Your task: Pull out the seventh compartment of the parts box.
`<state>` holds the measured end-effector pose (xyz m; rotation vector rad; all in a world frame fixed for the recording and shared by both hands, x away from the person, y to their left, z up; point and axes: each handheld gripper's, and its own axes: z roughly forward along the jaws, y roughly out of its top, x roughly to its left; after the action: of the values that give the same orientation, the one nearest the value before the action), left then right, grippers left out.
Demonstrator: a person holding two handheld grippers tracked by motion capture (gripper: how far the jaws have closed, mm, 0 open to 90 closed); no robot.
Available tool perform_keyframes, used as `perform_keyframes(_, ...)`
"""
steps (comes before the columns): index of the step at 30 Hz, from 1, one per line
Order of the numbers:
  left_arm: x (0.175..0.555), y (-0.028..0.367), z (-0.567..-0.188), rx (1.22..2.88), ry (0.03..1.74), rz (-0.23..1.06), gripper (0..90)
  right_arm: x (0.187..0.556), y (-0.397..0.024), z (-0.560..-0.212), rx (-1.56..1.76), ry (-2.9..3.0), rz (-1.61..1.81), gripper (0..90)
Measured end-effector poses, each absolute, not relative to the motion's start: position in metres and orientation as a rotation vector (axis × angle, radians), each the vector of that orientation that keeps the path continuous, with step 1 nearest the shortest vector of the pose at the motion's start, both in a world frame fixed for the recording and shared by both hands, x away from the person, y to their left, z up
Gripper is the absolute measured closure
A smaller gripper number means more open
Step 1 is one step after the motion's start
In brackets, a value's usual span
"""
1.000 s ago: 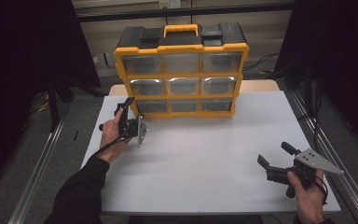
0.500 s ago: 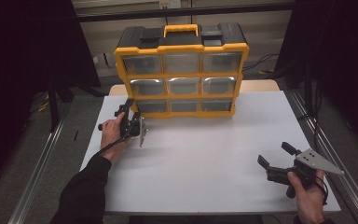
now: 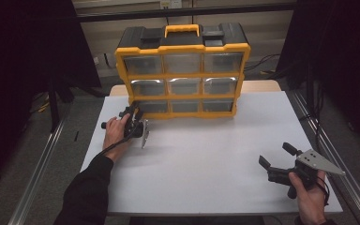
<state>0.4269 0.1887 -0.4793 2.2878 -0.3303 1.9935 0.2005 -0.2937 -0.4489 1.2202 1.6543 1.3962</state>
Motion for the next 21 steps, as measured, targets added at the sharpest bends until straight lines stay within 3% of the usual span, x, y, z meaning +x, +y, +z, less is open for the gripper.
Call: perform_keyframes(21, 0.4333, 0.1798, -0.4793, 2.227, -0.362, 2.050, 61.3, 0.1999, -0.2937, -0.4484, 1.211, 1.661, 1.401, 0.2)
